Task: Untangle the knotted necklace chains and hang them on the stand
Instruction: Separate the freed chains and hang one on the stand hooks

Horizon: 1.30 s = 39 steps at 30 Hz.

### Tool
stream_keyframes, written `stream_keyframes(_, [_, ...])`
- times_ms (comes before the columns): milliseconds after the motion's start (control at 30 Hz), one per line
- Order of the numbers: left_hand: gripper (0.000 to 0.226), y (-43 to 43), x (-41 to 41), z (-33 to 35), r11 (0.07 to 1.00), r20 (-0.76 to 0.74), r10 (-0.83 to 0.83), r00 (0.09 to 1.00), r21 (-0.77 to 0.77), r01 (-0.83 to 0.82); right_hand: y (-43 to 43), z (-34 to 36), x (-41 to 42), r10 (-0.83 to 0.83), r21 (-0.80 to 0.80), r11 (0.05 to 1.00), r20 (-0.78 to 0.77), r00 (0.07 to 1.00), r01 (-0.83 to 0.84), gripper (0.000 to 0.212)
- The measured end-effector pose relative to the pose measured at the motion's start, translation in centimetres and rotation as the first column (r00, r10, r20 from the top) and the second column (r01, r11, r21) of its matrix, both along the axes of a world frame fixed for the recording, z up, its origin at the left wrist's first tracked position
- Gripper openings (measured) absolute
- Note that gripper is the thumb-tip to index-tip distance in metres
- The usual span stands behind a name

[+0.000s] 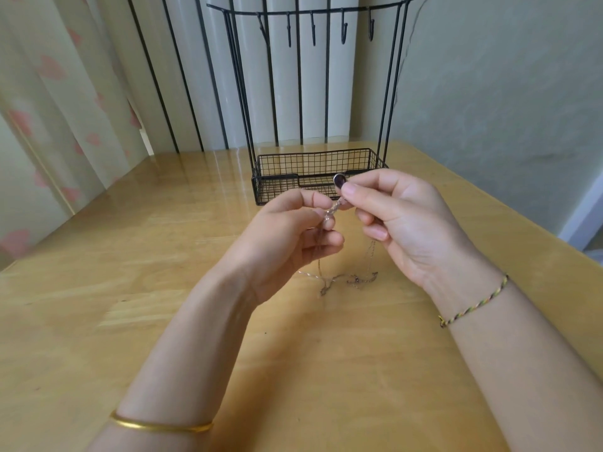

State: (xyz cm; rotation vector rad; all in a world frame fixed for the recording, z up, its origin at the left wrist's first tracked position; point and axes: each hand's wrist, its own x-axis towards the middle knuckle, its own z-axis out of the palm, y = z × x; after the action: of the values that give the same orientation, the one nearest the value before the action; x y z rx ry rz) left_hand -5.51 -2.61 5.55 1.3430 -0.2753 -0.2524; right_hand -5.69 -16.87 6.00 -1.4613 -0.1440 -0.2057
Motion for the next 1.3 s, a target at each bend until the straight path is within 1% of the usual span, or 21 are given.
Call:
stream_keyframes(67, [0.011,-0.02,-0.07,0.14,1.000,-0.041,-0.010,0.999,-0.024,0.009,0.00,-0.03,-0.01,-0.003,0.003,1.000,0.003,1.000,0.003,0.004])
stream_keyframes(100, [0.006,-0.03,-0.08,0.17,1.000,-0.037,-0.011,0.999,-0.015,0.010,-0.01,-0.04,0.00,-0.009,0.002,1.000,0.003,1.000,0.009,0.004])
stream_keyframes(133, [0.008,-0.06,-0.11,0.15,1.000,-0.015,-0.009,1.000,0.014,0.009,-0.04,-0.03,0.00,-0.015,-0.002,1.000,0.003,1.000,0.015,0.004])
stream_keyframes(200, [0.020,-0.09,-0.11,-0.06,0.993,0.065,0.005,0.998,0.114,-0.013,-0.10,-0.02,0.00,-0.025,-0.014,1.000,0.006,1.000,0.025,0.005])
stream_keyframes(300, [0.023,-0.25,0.02,-0.39,0.969,0.202,0.050,0.978,0.227,-0.097,-0.10,0.06,-0.07,-0.031,-0.008,0.999,0.008,0.999,0.031,0.008])
stream_keyframes(400, [0.022,-0.40,-0.04,-0.41,0.946,0.311,0.094,0.946,0.268,-0.182,-0.04,0.09,-0.09,-0.056,0.017,0.998,-0.001,0.998,0.056,0.008])
stream_keyframes(500, [0.016,-0.47,-0.06,-0.42,0.931,0.371,0.137,0.919,0.267,-0.247,0.01,0.05,-0.04,-0.074,0.029,0.997,-0.011,0.997,0.075,0.008])
stream_keyframes(600, [0.009,-0.43,-0.10,-0.42,0.935,0.324,0.180,0.929,0.237,-0.264,0.12,-0.01,-0.09,-0.074,0.017,0.997,-0.004,0.997,0.075,0.009])
stream_keyframes(700, [0.010,-0.47,-0.20,-0.36,0.943,0.244,0.205,0.948,0.210,-0.258,0.27,-0.02,-0.16,-0.073,0.017,0.997,0.022,0.997,0.073,0.011])
stream_keyframes(867, [0.012,-0.50,-0.16,-0.32,0.943,0.192,0.231,0.954,0.198,-0.268,0.30,-0.06,-0.08,-0.063,-0.004,0.998,0.049,0.997,0.063,0.013])
stream_keyframes(933, [0.015,-0.49,-0.10,-0.34,0.920,0.228,0.264,0.937,0.234,-0.316,0.27,-0.04,-0.11,-0.060,-0.012,0.998,0.056,0.997,0.061,0.012])
stream_keyframes(1033, [0.018,-0.38,0.23,-0.57,0.849,0.355,0.324,0.877,0.300,-0.435,0.20,0.00,-0.19,-0.072,-0.024,0.997,0.067,0.995,0.074,0.011])
stream_keyframes(1100, [0.019,-0.35,0.28,-0.54,0.824,0.390,0.344,0.854,0.310,-0.474,0.13,0.02,-0.17,-0.083,-0.037,0.996,0.063,0.995,0.086,0.010])
stream_keyframes(1300, [0.018,-0.81,0.08,-0.23,0.895,0.248,0.354,0.902,0.190,-0.403,0.29,0.03,-0.24,-0.040,-0.109,0.993,0.060,0.997,0.046,0.011])
